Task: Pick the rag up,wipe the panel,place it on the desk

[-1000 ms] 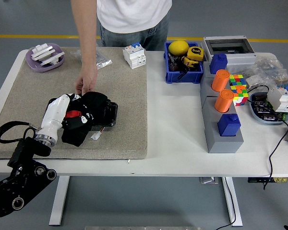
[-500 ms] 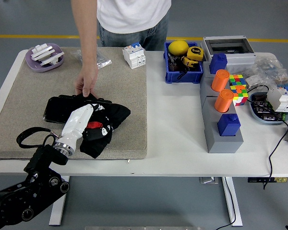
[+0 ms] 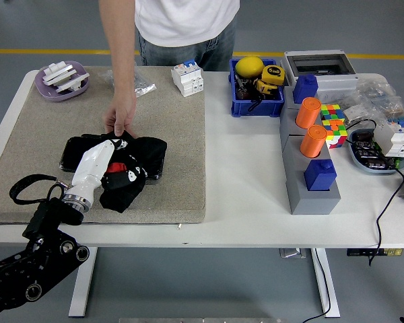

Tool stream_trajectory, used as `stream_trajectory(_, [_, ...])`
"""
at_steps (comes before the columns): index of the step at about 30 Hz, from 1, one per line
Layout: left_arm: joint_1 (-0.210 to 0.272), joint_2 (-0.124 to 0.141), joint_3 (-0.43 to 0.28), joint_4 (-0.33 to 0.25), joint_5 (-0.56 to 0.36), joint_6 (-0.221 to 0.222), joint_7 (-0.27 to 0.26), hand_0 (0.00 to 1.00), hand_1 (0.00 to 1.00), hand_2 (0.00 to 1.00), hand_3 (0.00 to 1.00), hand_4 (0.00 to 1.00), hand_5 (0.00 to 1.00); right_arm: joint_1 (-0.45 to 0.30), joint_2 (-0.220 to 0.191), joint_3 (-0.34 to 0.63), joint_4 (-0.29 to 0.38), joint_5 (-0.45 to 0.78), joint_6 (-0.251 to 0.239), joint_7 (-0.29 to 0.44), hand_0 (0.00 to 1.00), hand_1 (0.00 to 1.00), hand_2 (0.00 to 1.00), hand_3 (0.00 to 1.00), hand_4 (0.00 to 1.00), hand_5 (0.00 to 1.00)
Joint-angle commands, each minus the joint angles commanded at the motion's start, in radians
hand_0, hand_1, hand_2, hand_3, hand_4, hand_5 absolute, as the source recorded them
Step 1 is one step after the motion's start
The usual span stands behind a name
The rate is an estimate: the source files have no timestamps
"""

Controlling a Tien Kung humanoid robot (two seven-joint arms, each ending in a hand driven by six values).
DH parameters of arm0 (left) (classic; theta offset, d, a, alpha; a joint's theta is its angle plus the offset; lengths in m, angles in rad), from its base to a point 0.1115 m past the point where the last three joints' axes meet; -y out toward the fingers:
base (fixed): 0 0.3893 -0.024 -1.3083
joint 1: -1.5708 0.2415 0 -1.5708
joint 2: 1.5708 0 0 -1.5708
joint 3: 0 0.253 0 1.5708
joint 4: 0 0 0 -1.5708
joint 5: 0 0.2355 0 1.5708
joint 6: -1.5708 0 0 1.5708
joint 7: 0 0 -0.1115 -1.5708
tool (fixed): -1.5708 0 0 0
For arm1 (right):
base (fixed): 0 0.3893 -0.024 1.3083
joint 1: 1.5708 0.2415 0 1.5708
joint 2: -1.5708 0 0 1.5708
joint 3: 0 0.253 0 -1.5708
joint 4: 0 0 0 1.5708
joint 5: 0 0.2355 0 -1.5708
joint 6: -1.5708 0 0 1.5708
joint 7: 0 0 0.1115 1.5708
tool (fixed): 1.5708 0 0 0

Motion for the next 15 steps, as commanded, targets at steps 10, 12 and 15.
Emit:
stream_trajectory(10, [0.000,0.027,-0.066,0.056,-0.007,0.008,-0.009,0.267,0.166,0.463,0.425,0.124,0.002,0.000,-0.001,0.003,0.000,-0.004,0.000,-0.002,0.705,0.633,0.685,0.639,0.998,0.567])
stream_trajectory(12, [0.000,0.029,-0.079,0.064,-0.005,0.009,-0.007,0.267,0.166,0.463,0.425,0.124,0.002,0.001,-0.001,0.003,0.000,-0.005,0.000,-0.002,0.705,0.633,0.685,0.639,0.998,0.567])
stream_trajectory(15, [0.002,0.033,-0.097,0.076,-0.001,0.011,-0.005,0.267,0.166,0.463,0.425,0.124,0.002,0.000,-0.001,0.002,0.000,-0.003,0.000,-0.001,0.705,0.633,0.685,0.639,0.998,0.567])
